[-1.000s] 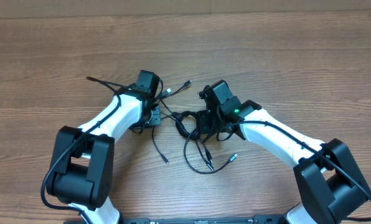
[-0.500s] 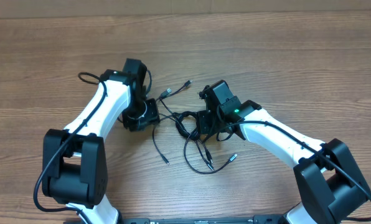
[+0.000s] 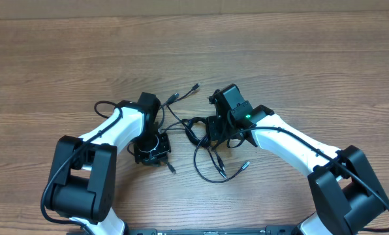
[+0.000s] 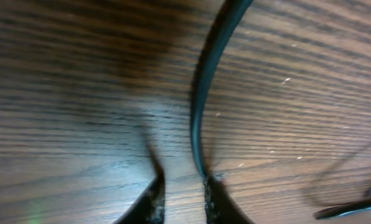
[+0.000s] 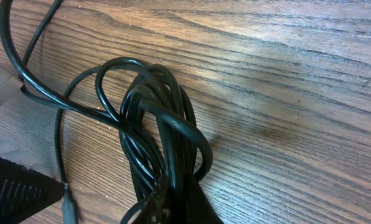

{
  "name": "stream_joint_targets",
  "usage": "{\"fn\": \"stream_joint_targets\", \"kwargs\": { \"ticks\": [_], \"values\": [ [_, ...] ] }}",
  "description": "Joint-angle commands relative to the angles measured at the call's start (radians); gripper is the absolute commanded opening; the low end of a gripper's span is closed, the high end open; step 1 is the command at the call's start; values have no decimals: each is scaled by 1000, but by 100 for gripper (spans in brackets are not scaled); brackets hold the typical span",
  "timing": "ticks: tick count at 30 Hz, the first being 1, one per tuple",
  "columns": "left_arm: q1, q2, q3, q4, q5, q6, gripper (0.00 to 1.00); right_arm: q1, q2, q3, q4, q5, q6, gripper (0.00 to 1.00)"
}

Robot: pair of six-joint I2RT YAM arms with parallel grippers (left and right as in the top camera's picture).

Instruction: Untangle cables

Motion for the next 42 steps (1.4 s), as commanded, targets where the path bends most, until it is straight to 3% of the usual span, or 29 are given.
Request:
{"fn": "stream_joint_targets", "kwargs": {
  "ticks": [1, 6, 10, 12, 14, 18, 20, 23, 29, 32, 42],
  "values": [
    [1, 23, -16, 28, -50, 26, 4, -4, -9, 7, 3, 3, 0, 4],
    [30, 22, 66, -74, -259, 13, 4, -4, -9, 7, 3, 3, 0, 4],
    [32, 22, 160, -218, -553, -134, 4, -4, -9, 7, 4, 3, 0, 4],
    [32, 22, 214, -281, -607, -168, 4, -4, -9, 7, 5, 3, 3, 4],
    [32, 22, 260, -311, -548, -155, 5, -4, -9, 7, 6, 3, 3, 4],
    [31, 23, 298, -280, -126, 139, 11, -4, -9, 7, 3, 3, 3, 4],
    [31, 23, 292, -294, -101, 158, 15, -4, -9, 7, 0, 3, 3, 4],
    [18, 23, 273, -325, -101, 160, 50, -4, -9, 7, 0, 3, 3, 4],
    [-26, 23, 172, -262, -97, 162, 55, -4, -9, 7, 0, 3, 3, 4],
    [-43, 23, 124, -195, -98, 124, 50, -4, -9, 7, 0, 3, 3, 4],
    [-56, 23, 8, -39, -102, 48, 49, -4, -9, 7, 0, 3, 3, 4]
  ]
}}
